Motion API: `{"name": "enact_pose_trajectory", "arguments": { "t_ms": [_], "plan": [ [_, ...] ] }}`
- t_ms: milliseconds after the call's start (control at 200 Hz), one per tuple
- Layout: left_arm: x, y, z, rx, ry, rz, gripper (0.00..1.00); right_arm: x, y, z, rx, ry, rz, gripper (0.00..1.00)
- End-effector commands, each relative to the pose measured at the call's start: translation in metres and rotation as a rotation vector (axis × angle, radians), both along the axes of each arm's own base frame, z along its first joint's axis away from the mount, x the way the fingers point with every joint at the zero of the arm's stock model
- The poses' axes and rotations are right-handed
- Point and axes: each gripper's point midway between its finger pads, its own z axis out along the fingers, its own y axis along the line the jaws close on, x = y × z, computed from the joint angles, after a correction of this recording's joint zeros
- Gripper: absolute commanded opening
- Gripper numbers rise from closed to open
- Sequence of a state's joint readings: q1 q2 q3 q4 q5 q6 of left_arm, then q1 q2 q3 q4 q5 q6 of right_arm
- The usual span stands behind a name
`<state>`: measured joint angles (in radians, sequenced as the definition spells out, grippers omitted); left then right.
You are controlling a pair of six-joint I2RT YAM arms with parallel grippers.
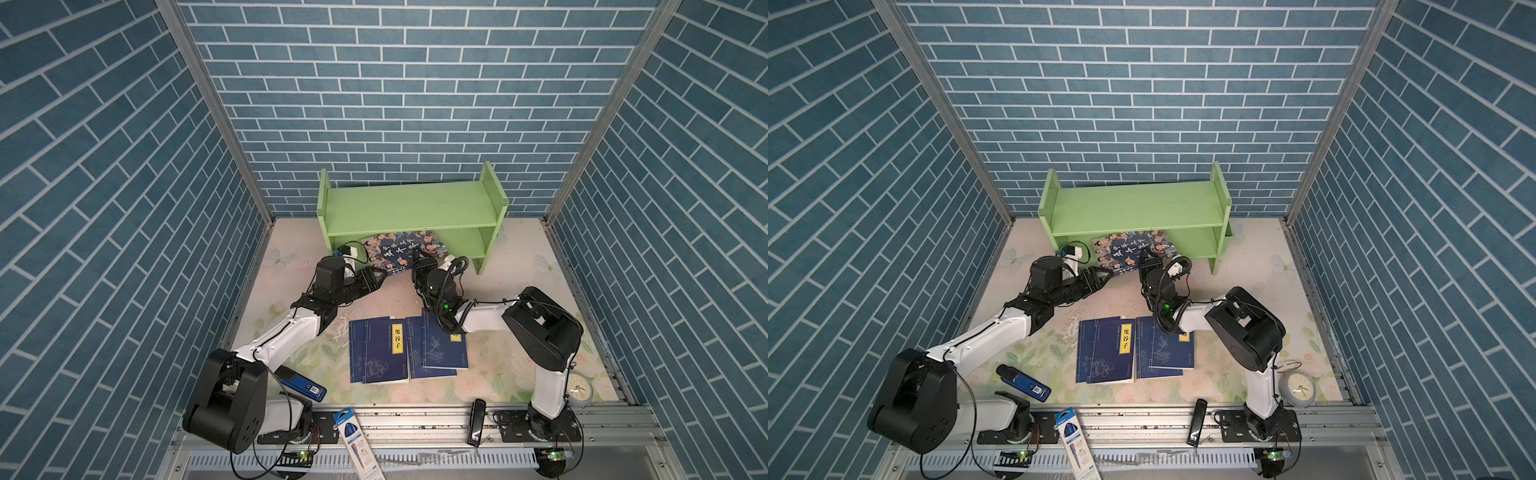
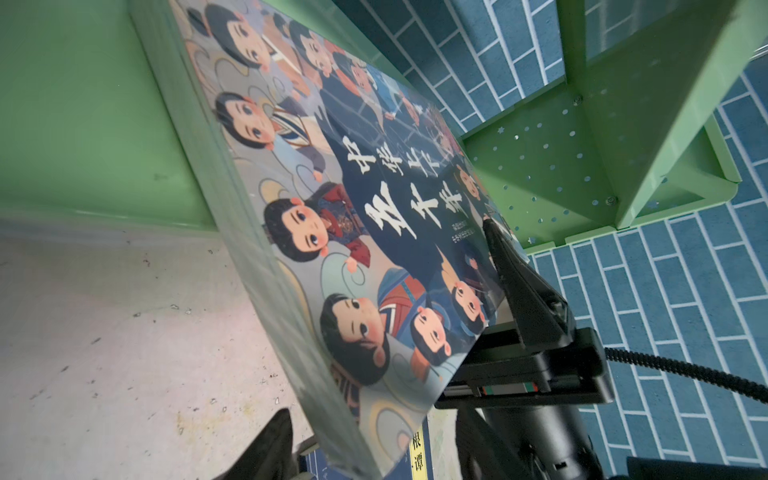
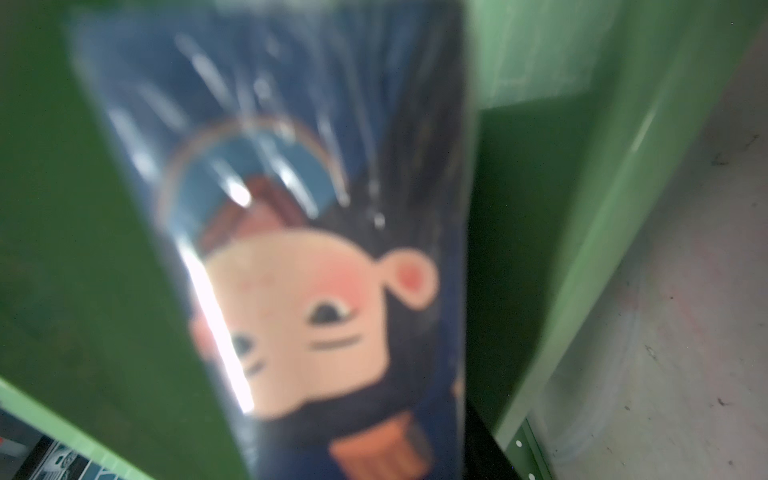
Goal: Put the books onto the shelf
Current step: 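Push the book under the shelf with the left gripper while the right holds it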
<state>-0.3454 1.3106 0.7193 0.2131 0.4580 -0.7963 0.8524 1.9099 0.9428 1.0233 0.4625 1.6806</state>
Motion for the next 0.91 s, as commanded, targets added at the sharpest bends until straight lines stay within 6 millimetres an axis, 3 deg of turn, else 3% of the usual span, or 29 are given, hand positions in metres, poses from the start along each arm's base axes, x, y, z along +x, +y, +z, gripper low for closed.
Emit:
{"name": "enact_pose_trajectory", "arguments": {
  "t_ms": [0,95,230,310,660,900],
  "plan": [
    [0.002,0.008,0.01,0.036,-0.025,0.032,0.64,-0.007,0.009,0.043,0.141,-0.073,0.047,0.33],
    [-0.001,0.009,0.012,0.044,0.001,0.028,0.68,-0.007,0.014,0.044,0.123,-0.061,0.072,0.23],
    [-0.014,0.012,0.029,0.072,0.013,-0.004,0.77,-0.005,0.021,0.047,0.117,-0.065,0.091,0.16],
    [-0.024,0.023,0.034,0.146,0.068,0.005,0.85,-0.004,0.024,0.047,0.119,-0.067,0.092,0.15],
    [-0.057,0.059,0.096,0.162,0.024,0.02,0.9,-0.002,0.036,0.046,0.099,-0.057,0.069,0.13],
    [-0.071,0.078,0.109,0.15,0.023,0.059,0.91,-0.001,0.047,0.05,0.079,-0.058,0.016,0.13]
  ]
}}
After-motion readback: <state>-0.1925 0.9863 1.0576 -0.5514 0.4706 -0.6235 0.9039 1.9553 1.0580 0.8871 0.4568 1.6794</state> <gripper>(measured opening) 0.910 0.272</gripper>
